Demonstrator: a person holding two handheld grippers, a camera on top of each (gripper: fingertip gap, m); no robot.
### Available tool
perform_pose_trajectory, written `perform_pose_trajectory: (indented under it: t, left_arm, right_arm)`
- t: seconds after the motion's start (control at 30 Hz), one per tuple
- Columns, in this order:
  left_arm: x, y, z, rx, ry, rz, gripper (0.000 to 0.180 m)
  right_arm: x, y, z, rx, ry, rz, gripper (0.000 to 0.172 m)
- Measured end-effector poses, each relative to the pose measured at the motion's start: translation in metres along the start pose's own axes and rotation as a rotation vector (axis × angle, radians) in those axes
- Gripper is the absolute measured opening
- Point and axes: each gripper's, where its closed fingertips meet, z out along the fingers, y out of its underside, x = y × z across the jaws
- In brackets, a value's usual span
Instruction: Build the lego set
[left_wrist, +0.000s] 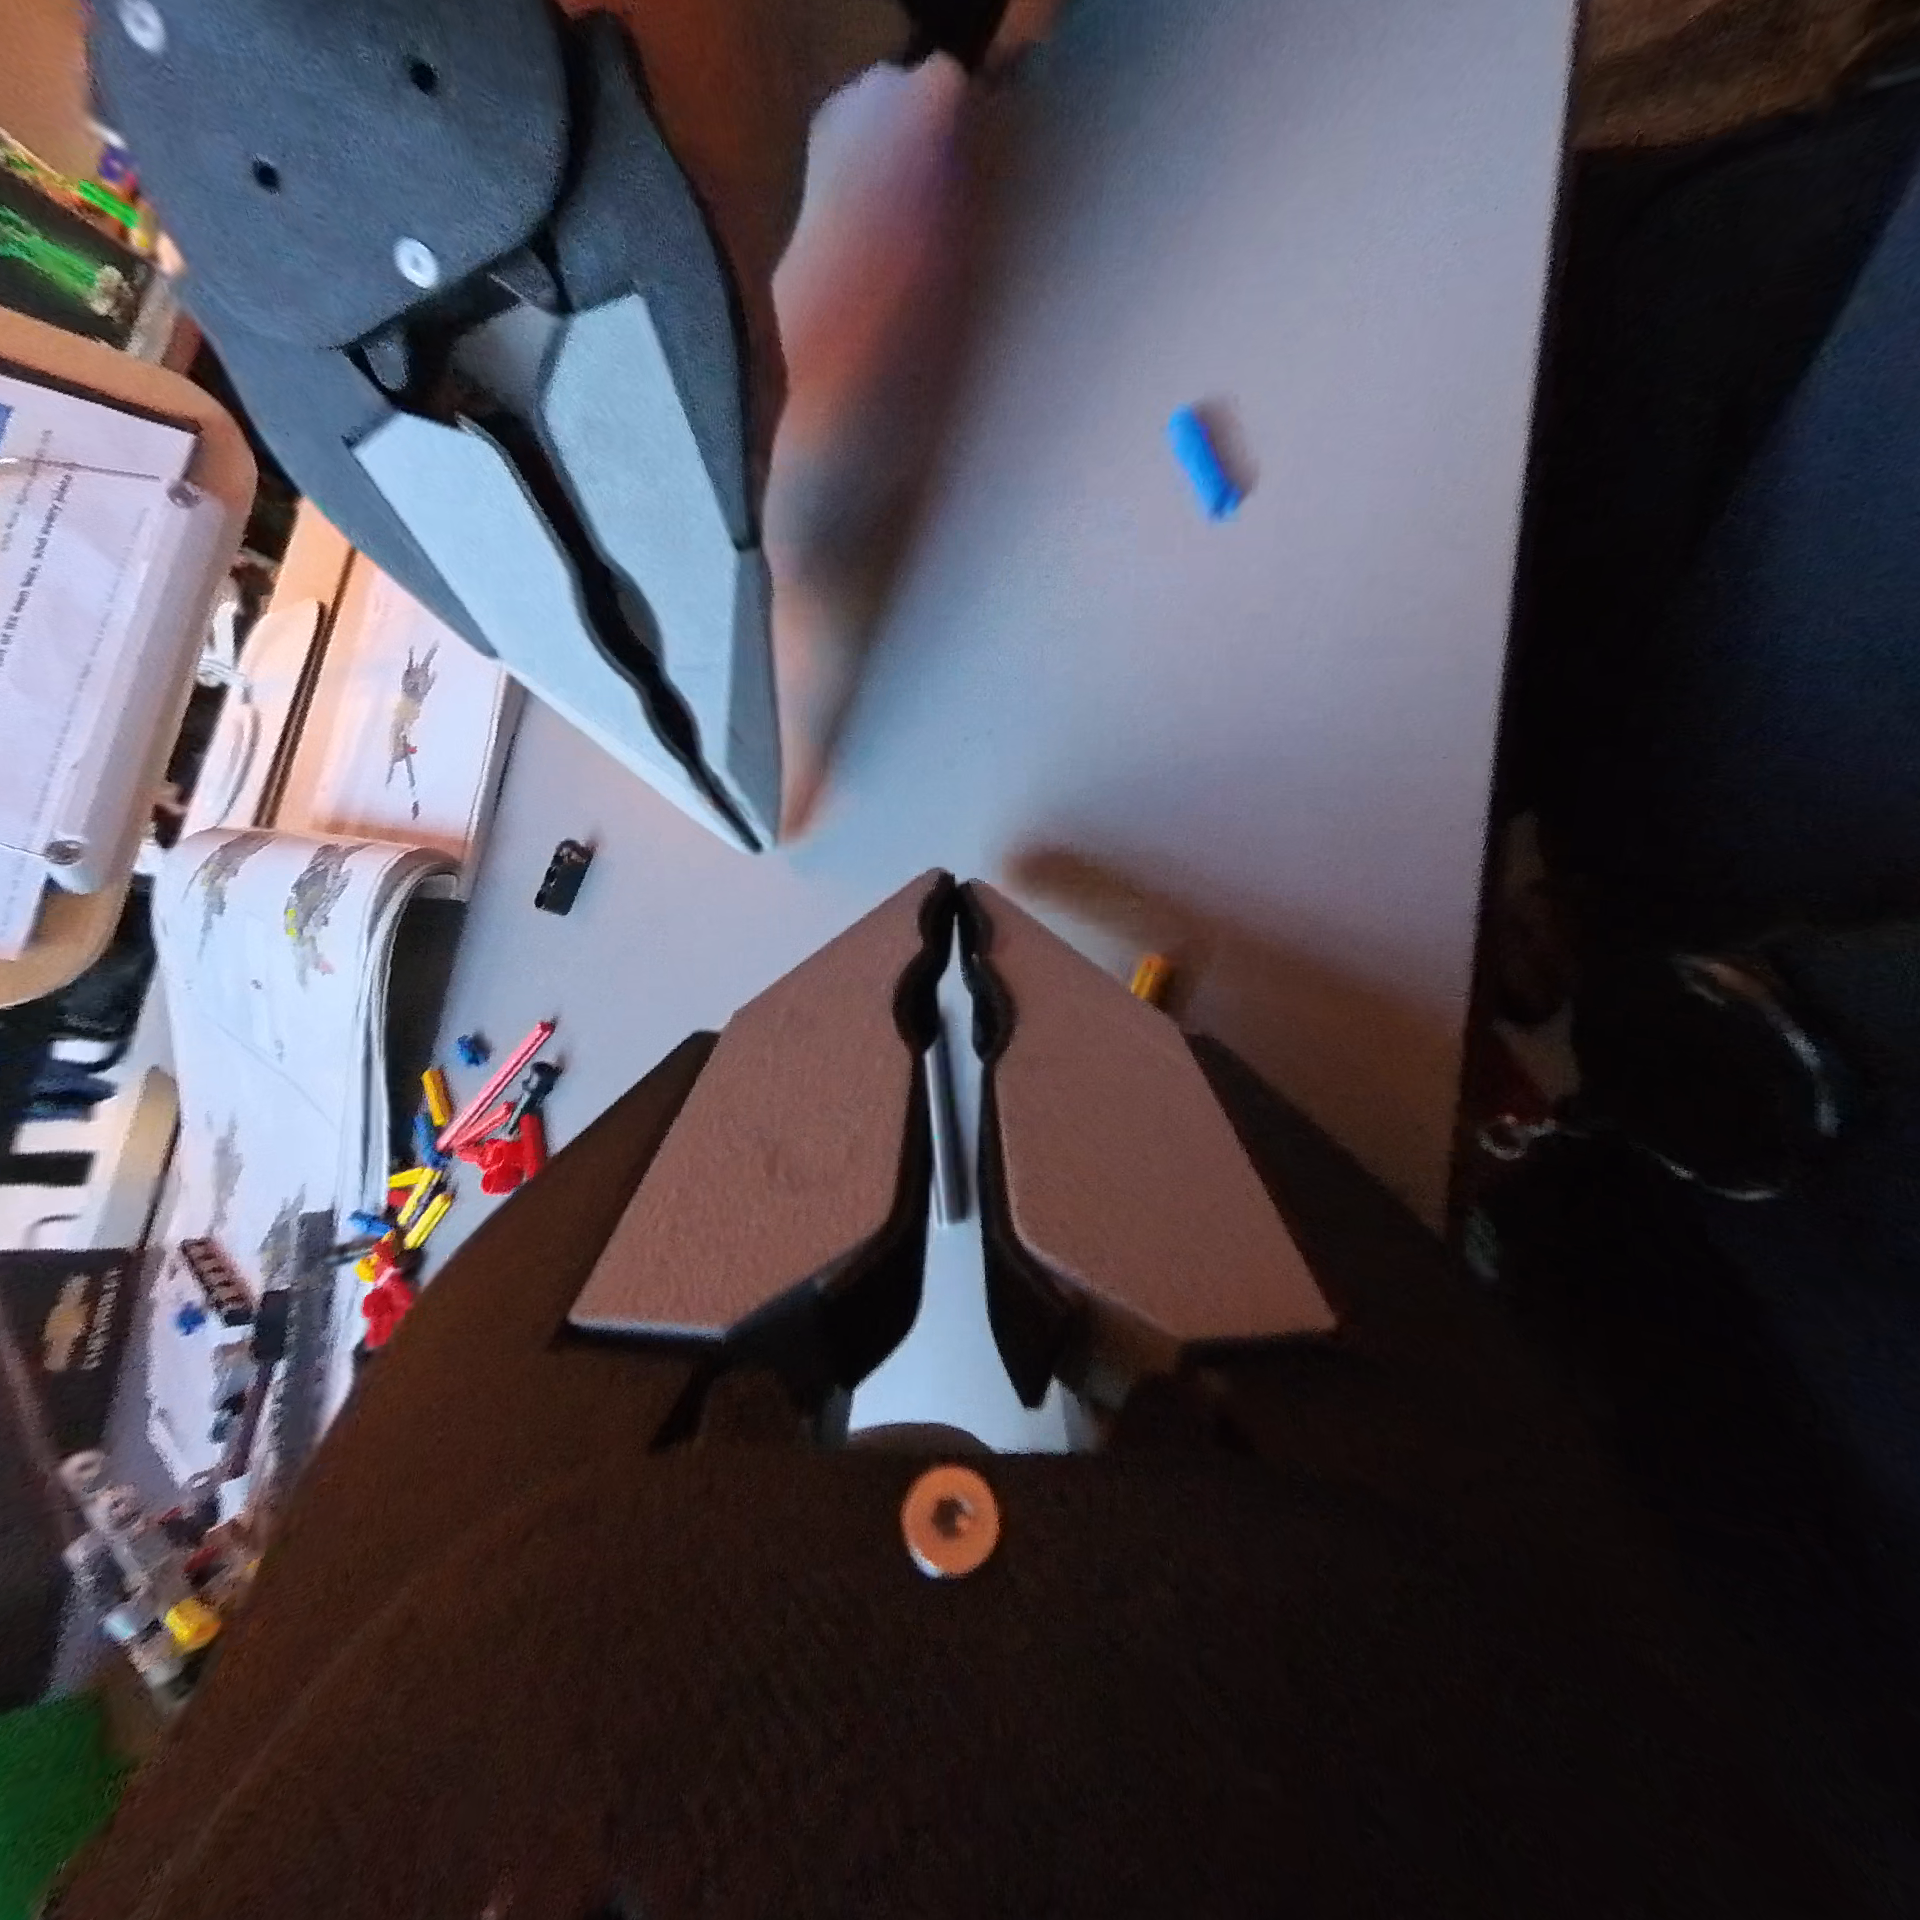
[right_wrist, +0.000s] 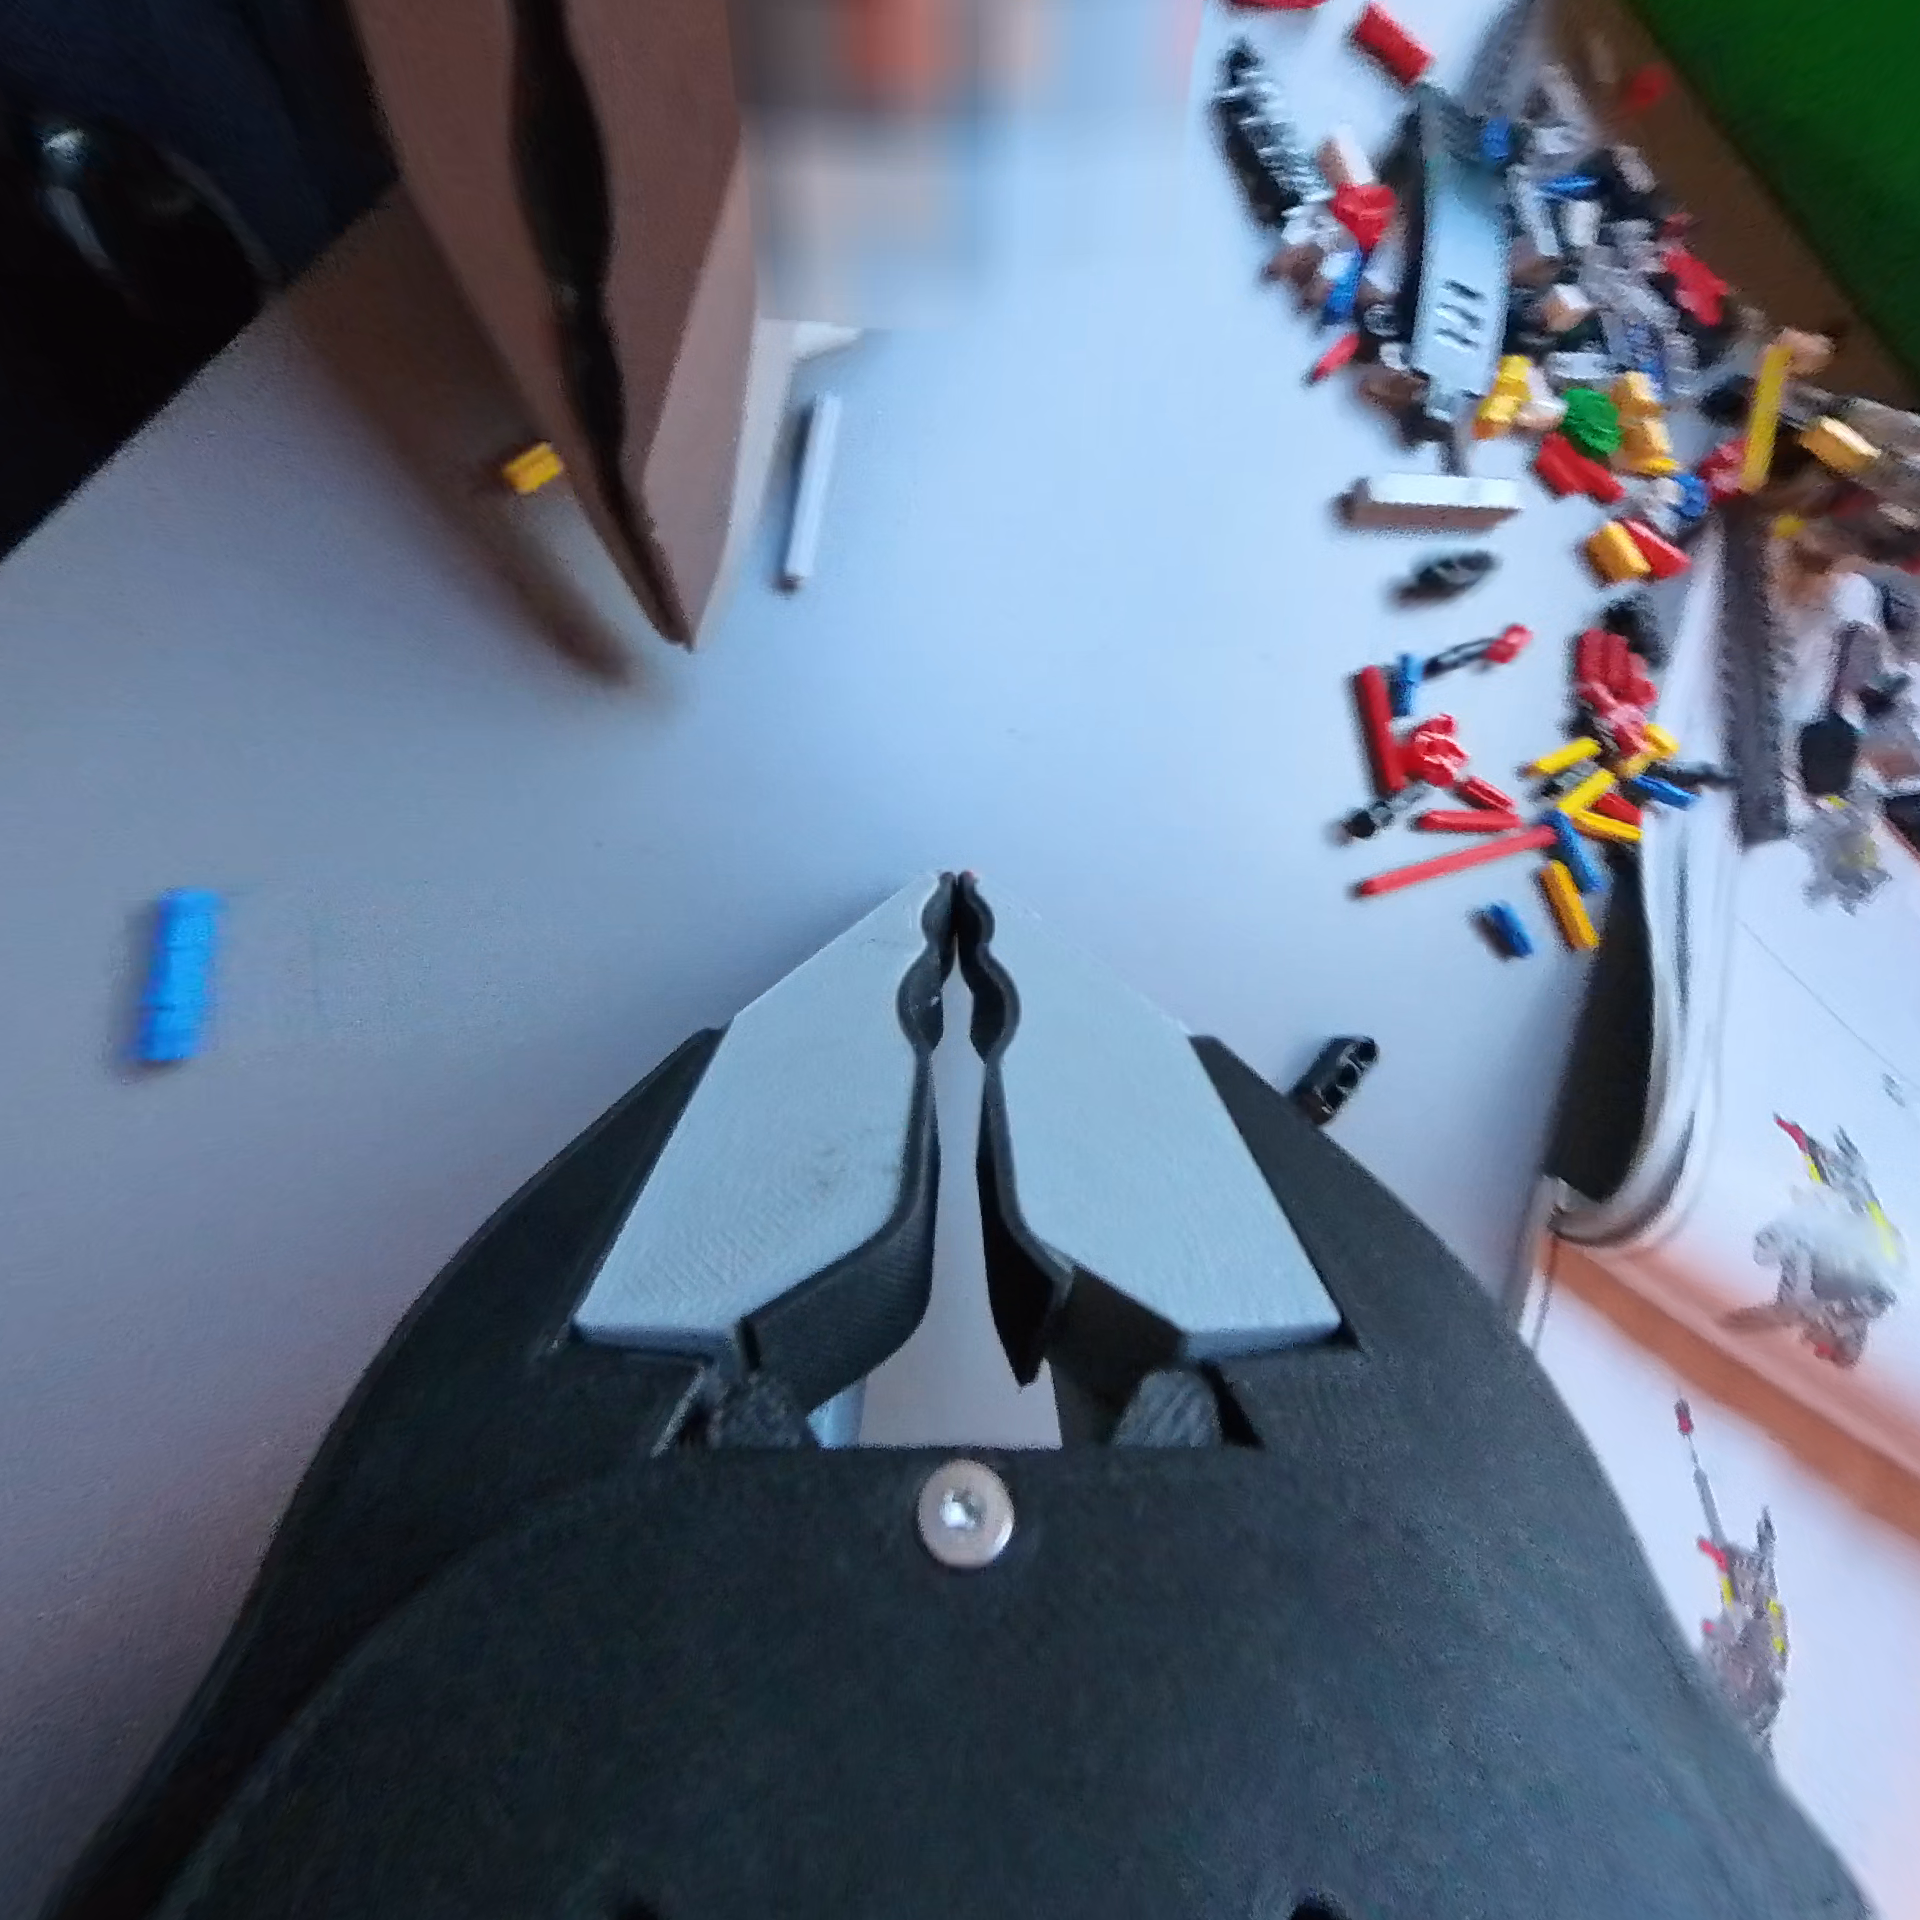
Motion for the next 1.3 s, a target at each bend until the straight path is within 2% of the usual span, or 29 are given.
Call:
perform_pose_trajectory:
  t: [0.23,0.37,0.7,1.0,1.3]
  left_arm:
    - [-0.007,0.006,0.004,-0.031,-0.076,0.050,0.000]
    - [-0.012,0.009,0.005,-0.050,-0.114,0.058,0.000]
    - [-0.030,0.022,0.008,-0.125,-0.222,0.051,0.000]
    - [-0.035,0.024,0.005,-0.136,-0.289,0.106,0.000]
    - [-0.046,0.022,-0.004,-0.134,-0.397,0.132,0.000]
  right_arm:
    - [0.040,-0.002,-0.016,0.096,0.276,0.090,0.000]
    - [0.052,0.001,-0.022,0.098,0.359,0.100,0.000]
    - [0.085,0.044,-0.031,-0.132,0.598,0.110,0.000]
    - [0.090,0.051,-0.043,-0.249,0.757,0.020,0.000]
    - [0.058,0.057,-0.086,-0.283,0.958,0.212,0.000]
